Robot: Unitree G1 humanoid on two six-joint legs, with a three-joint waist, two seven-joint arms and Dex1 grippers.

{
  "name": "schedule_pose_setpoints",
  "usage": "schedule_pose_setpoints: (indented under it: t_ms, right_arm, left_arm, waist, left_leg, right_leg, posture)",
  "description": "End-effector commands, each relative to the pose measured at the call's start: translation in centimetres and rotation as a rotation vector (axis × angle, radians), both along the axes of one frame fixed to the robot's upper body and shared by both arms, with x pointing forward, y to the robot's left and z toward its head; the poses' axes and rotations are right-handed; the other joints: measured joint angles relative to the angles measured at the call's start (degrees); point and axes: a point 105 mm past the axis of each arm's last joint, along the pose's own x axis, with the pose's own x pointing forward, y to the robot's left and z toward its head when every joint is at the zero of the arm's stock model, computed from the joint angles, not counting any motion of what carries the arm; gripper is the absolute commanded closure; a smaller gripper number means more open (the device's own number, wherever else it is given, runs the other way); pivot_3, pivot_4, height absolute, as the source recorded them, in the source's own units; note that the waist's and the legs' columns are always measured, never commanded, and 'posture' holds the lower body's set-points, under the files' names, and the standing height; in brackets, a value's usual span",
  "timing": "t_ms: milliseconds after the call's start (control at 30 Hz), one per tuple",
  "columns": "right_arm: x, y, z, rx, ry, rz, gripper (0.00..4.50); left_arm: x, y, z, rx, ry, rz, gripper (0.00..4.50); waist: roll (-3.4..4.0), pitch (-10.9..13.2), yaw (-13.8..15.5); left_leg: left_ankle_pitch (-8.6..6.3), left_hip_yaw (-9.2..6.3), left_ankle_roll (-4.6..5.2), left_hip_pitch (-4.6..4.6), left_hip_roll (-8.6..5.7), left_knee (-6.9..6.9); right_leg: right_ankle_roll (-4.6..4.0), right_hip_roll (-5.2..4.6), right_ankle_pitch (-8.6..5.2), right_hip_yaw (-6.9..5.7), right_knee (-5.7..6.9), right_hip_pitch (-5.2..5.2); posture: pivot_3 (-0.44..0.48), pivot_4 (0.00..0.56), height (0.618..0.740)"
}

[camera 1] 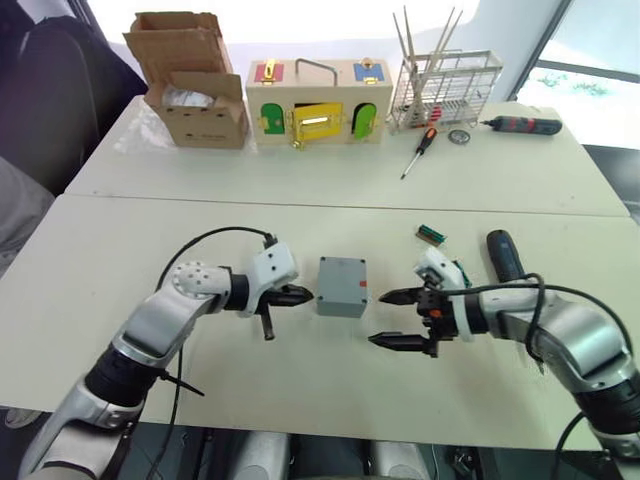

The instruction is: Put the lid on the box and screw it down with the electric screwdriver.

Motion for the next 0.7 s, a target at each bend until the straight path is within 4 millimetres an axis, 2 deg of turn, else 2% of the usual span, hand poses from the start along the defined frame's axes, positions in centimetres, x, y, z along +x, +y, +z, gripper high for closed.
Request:
schedule_pose_setpoints:
  t_ms: [33, 67, 133, 233, 367, 467, 567, 700]
  right_arm:
    - [2.1, -4.6, 6.6, -0.037, -0.185, -0.152, 0.02]
    - [3.3, -6.6, 8.7, -0.041, -0.233, -0.253, 0.02]
    - [5.0, -10.3, 11.9, -0.036, -0.271, -0.44, 0.02]
    - [5.4, -13.0, 13.2, -0.093, -0.215, -0.525, 0.02]
    - [5.5, -16.0, 13.3, -0.216, -0.059, -0.627, 0.02]
    - [5.7, -17.9, 11.8, -0.306, 0.105, -0.71, 0.02]
    - [5.6, -17.7, 10.7, -0.265, 0.3, -0.76, 0.02]
    - [5.2, -18.4, 9.2, -0.334, 0.416, -0.738, 0.02]
  left_arm:
    - [0.7, 1.5, 6.4, -0.145, -0.114, 0.012, 4.5]
    - [0.4, 1.0, 8.1, -0.198, -0.134, -0.022, 4.5]
    - [-0.9, -0.5, 9.5, -0.251, -0.138, -0.11, 4.5]
    - [-2.5, -1.8, 9.4, -0.25, -0.107, -0.21, 4.5]
    - [-3.1, -2.7, 8.5, -0.198, -0.128, -0.279, 4.5]
    - [-3.0, -3.6, 7.9, -0.172, -0.17, -0.307, 4.5]
    - [-3.2, -4.5, 7.6, -0.169, -0.205, -0.325, 4.5]
    - [-4.2, -5.7, 7.1, -0.196, -0.209, -0.352, 4.5]
  waist:
    - [0.05, 0.0, 0.0]
    - [0.05, 0.0, 0.1]
    - [0.05, 0.0, 0.3]
    - [0.06, 0.0, 0.5]
    - [0.07, 0.0, 0.4]
    - [0.12, 0.0, -0.4]
    - [0.12, 0.0, -0.4]
    - [0.12, 0.0, -0.3]
  left_leg:
    - [0.0, 0.0, 0.0, -0.01, 0.0, 0.0]
    - [0.0, 0.0, 0.0, -0.02, 0.0, 0.01]
    - [0.0, 0.0, 0.0, -0.04, 0.0, 0.11]
    - [-0.06, 0.02, 0.06, 0.05, -0.01, -0.03]
    - [-0.01, 0.17, -0.01, 0.02, 0.03, -0.27]
    - [0.08, 0.38, -0.12, 0.05, 0.05, -0.24]
    - [0.08, 0.42, -0.12, 0.09, 0.07, -0.34]
    - [0.08, 0.53, -0.12, 0.0, 0.07, -0.53]
  right_leg:
    - [0.0, 0.0, 0.0, 0.0, 0.0, -0.01]
    - [0.0, 0.0, 0.0, 0.0, 0.0, -0.02]
    - [0.0, 0.0, 0.0, 0.0, -0.02, 0.04]
    - [0.0, -0.04, 0.0, 0.01, -0.08, 0.09]
    - [0.0, -0.05, 0.0, 0.03, -0.12, -0.09]
    - [0.0, -0.06, 0.0, 0.13, -0.11, -0.11]
    - [0.0, -0.05, 0.0, 0.15, -0.12, -0.14]
    - [0.0, -0.08, 0.0, 0.19, -0.1, -0.39]
  posture:
    - [0.0, 0.15, 0.735]
    - [0.0, 0.15, 0.735]
    - [0.0, 0.15, 0.735]
    - [0.0, 0.15, 0.735]
    - [0.0, 0.15, 0.735]
    - [0.0, 0.15, 0.735]
    - [0.0, 0.15, 0.735]
    - [0.0, 0.15, 0.735]
